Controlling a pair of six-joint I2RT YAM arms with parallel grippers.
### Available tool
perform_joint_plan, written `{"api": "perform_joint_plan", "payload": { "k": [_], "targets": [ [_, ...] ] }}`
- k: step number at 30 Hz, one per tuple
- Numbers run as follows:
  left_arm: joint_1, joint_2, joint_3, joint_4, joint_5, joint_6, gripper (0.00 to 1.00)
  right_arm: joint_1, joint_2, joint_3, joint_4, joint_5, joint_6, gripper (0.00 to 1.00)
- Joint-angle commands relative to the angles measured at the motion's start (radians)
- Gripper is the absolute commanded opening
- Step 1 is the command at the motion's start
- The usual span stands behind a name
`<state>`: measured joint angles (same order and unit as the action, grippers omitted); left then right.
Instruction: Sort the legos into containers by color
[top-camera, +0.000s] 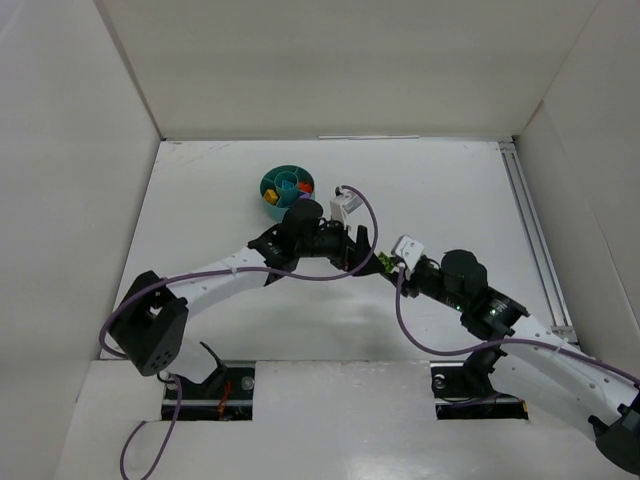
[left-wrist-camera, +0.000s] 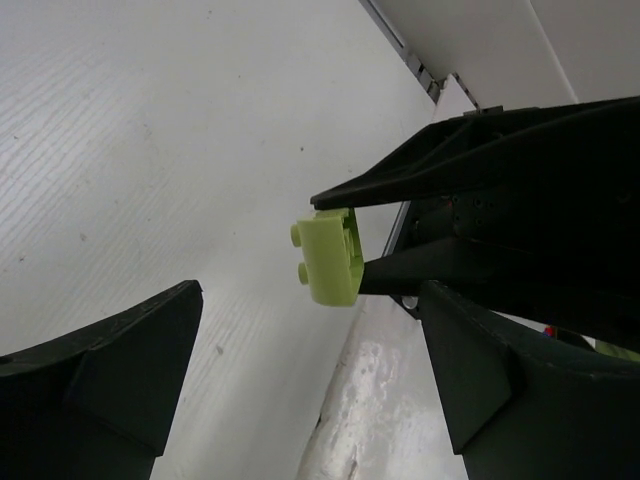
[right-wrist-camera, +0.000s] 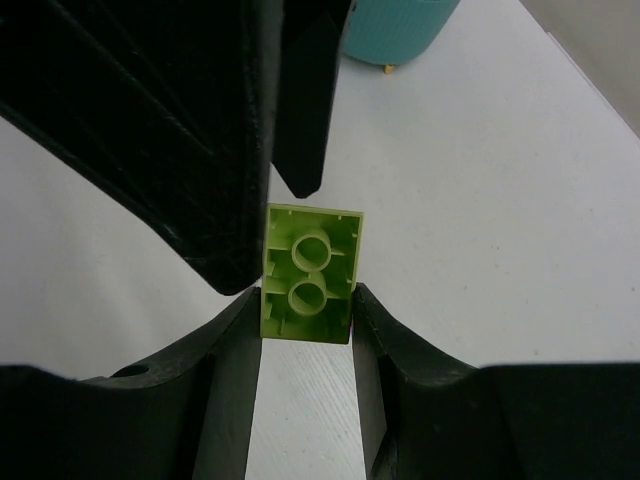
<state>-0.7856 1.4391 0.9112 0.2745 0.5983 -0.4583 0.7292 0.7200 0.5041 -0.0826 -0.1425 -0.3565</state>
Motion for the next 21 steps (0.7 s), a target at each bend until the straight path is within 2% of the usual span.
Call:
{"api": "perform_joint_plan", "payload": {
  "k": [1,5,7,11,12,15,16,21],
  "targets": [
    [-0.006,0.006,0.052,0.066,0.006,-0.019,0.86,0.019,-0.017,0.034,0.089,-0.045,-0.009,0.24],
    [-0.006,0.026,0.072,0.055,-0.003,-0.019,0.78,0.019,-0.017,0.034,0.107,-0.045,-0.009,0.24],
    [-0.006,0.026,0.072,0.055,-0.003,-0.019,0.78,0.019,-0.017,0.034,0.118,-0.057,-0.009,0.25],
    [-0.006,0.026,0.072,0.055,-0.023,-0.019,0.67,0.019,-0.017,0.034,0.127,-0.077,-0.009,0.25],
    [-0.006,0.026,0.072,0.055,-0.023,-0.019,0.61,0.019,-0.017,0.043,0.127,-0.088,-0.019,0.25],
    [-0.006,0.026,0.072,0.055,-0.023,-0.028,0.53,0.019,0.001,0.044,0.127,-0.097,-0.019,0.25],
    [-0.006,0.026,0.072,0.055,-0.023,-0.028,0.43,0.019,0.001,0.044,0.136,-0.097,-0.019,0.25],
    [-0.006,0.026,0.072,0.055,-0.023,-0.028,0.25,0.019,0.01,0.044,0.136,-0.085,-0.019,0.26]
  ]
}}
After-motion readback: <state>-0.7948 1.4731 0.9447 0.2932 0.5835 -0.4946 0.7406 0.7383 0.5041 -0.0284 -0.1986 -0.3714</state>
